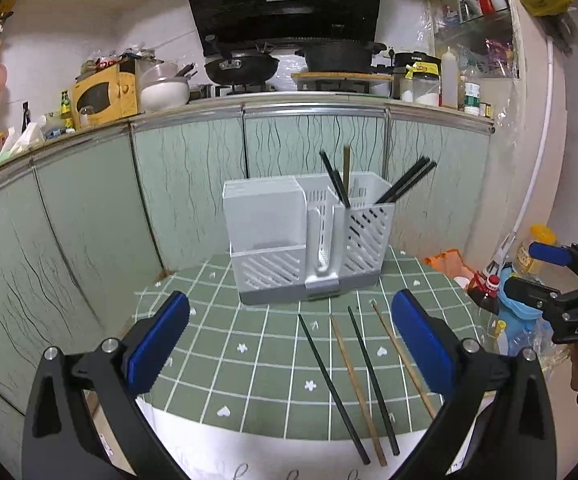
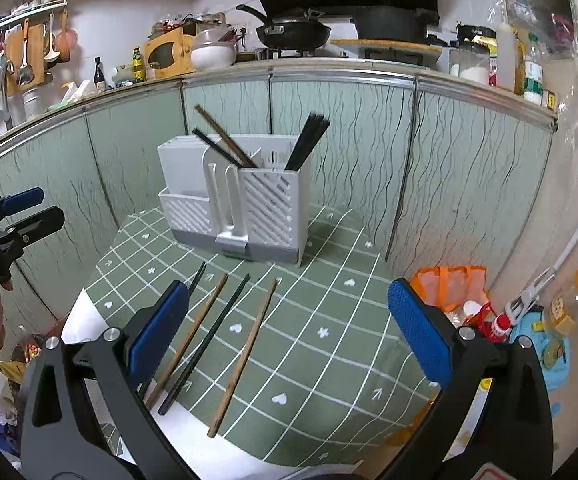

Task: Organize utensils
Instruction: 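Move both open tools back over the remaining chopsticks on the cloth, then close the right tool on a wooden chopstick while the left tool grasps a black chopstick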

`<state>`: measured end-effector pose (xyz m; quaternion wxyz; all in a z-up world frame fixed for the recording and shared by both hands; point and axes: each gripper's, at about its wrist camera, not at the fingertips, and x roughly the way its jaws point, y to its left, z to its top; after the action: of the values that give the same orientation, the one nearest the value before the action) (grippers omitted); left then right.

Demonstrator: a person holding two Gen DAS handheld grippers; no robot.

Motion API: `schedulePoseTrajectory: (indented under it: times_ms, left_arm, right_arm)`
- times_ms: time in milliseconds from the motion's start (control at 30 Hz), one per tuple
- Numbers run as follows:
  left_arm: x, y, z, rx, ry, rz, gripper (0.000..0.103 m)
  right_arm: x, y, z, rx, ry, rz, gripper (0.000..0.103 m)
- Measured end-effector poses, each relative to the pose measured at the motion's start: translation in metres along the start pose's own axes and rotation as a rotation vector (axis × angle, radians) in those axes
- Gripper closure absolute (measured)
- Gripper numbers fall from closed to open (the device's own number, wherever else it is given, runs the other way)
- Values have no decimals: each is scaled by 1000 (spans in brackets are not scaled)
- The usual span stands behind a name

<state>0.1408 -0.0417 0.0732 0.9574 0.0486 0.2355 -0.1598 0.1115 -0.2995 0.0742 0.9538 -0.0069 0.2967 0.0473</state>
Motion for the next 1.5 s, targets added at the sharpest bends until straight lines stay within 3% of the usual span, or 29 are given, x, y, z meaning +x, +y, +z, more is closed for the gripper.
schedulePoseTrajectory:
  times_ms: [967, 1333, 1500]
  left_arm:
    - [35, -14, -111, 19, 144, 31, 4]
    - [37, -15, -135, 9, 156, 21, 4]
    - [39, -19, -141, 21, 165, 26, 4]
  right_arm:
    - [43, 28, -84, -30, 106, 16, 7]
    - [53, 29, -111, -10, 127, 22, 7]
    - [60, 38, -126, -34, 153, 12, 18]
